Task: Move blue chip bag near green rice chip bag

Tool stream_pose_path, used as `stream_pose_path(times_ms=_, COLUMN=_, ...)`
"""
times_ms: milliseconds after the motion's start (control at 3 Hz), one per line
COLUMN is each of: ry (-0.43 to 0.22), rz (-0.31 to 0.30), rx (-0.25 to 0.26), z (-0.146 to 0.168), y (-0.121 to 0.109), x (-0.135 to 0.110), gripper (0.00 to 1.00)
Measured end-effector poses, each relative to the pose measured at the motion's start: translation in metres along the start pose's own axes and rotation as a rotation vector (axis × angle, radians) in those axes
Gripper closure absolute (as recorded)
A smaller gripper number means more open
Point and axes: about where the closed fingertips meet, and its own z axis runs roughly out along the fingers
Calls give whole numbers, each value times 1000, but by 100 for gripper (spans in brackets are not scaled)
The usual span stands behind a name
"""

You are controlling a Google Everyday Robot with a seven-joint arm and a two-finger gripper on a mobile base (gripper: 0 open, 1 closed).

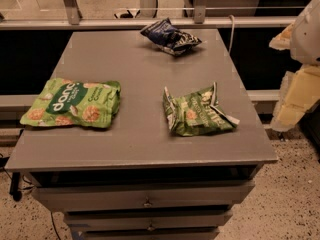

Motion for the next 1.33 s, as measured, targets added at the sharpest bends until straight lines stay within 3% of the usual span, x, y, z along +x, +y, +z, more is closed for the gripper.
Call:
stream_pose_path(times_ms=667, ry=-26, rz=-11, rx=16, z=3, y=-4, x=-6, gripper=0)
stream_pose_path(times_ms=1000, ry=-109, rz=-55, rx=43, z=24, y=-25, x=-38, gripper=0)
stream_pose_path(times_ms=1333, ry=-206, rz=-87, rx=92, z=48, y=-62, x=-79, gripper=0)
